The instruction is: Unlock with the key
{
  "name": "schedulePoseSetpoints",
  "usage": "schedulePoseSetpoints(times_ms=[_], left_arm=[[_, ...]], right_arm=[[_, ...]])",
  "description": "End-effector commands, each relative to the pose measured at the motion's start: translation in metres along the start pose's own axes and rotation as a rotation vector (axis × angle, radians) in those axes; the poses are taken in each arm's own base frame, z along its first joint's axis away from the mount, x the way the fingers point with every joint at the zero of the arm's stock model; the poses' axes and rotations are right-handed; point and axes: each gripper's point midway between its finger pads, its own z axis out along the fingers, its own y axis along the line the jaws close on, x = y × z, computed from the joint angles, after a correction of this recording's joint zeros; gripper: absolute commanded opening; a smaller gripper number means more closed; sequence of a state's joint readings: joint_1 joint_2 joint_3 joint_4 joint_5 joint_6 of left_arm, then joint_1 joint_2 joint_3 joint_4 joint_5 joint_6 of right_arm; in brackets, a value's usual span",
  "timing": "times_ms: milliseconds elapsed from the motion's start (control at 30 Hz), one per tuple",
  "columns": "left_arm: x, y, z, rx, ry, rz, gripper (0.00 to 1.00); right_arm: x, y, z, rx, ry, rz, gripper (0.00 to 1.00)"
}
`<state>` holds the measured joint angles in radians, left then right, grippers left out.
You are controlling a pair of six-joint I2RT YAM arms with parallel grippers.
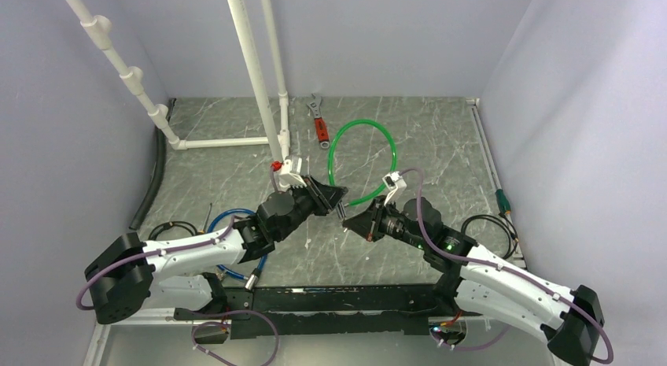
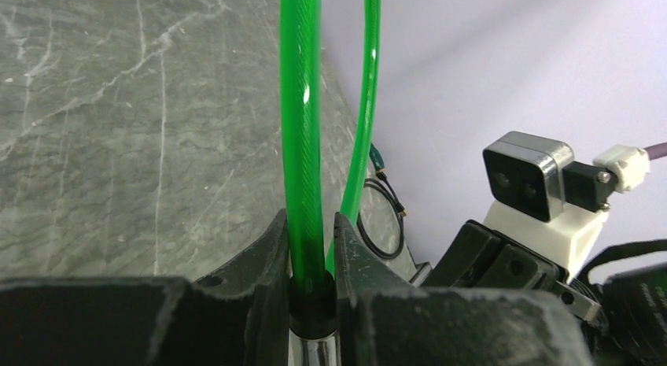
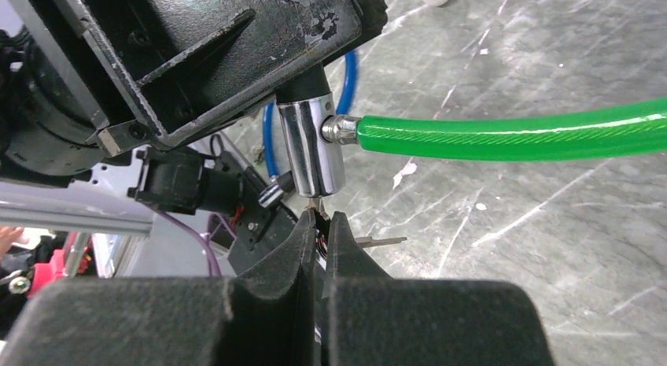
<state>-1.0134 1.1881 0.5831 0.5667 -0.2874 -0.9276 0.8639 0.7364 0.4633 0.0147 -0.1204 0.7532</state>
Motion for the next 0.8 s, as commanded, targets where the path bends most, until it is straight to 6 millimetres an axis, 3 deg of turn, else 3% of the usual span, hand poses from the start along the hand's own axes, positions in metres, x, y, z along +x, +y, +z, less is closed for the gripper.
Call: schedulePoseSetpoints(times_ms=[0,133,267,533,567,600,667,767], left_arm=[[-0.006,-0.021,0.003,0.019,-0.028,0.033,0.00],[-0.004,-0.017,0.005,-0.008,-0.032,0.047,0.00],[-0.009,-0.025,0.002,0.023,-0.041,0.050,0.00],[-0.029,-0.058,-0.013,0.137,-0.071,0.034,0.00],[-0.032,-0.059,-0.014,0.136,-0.077,0.036,0.00],[-0.035,-0.061,-0.015,0.135,-0.085,0.037,0.00],[-0.042,-0.060,-0.015,0.112,-0.101,0.041,0.00],[-0.047,-0.055,-0.011,0.046,-0.113,0.040,0.00]], right_arm=[[-0.030,-0.026,0.000,0.199,-0.122,-0.047,0.00],[-0.032,-0.020,0.001,0.208,-0.125,-0.068,0.00],[-0.034,-0.003,-0.003,0.099,-0.153,-0.069,0.00],[-0.048,0.056,-0.012,-0.185,-0.170,-0.095,0.00],[-0.050,0.060,-0.012,-0.194,-0.167,-0.101,0.05],[-0.053,0.063,-0.012,-0.193,-0.166,-0.107,0.27],[-0.057,0.064,-0.012,-0.177,-0.167,-0.126,0.55],[-0.062,0.061,-0.017,-0.131,-0.160,-0.169,0.67]])
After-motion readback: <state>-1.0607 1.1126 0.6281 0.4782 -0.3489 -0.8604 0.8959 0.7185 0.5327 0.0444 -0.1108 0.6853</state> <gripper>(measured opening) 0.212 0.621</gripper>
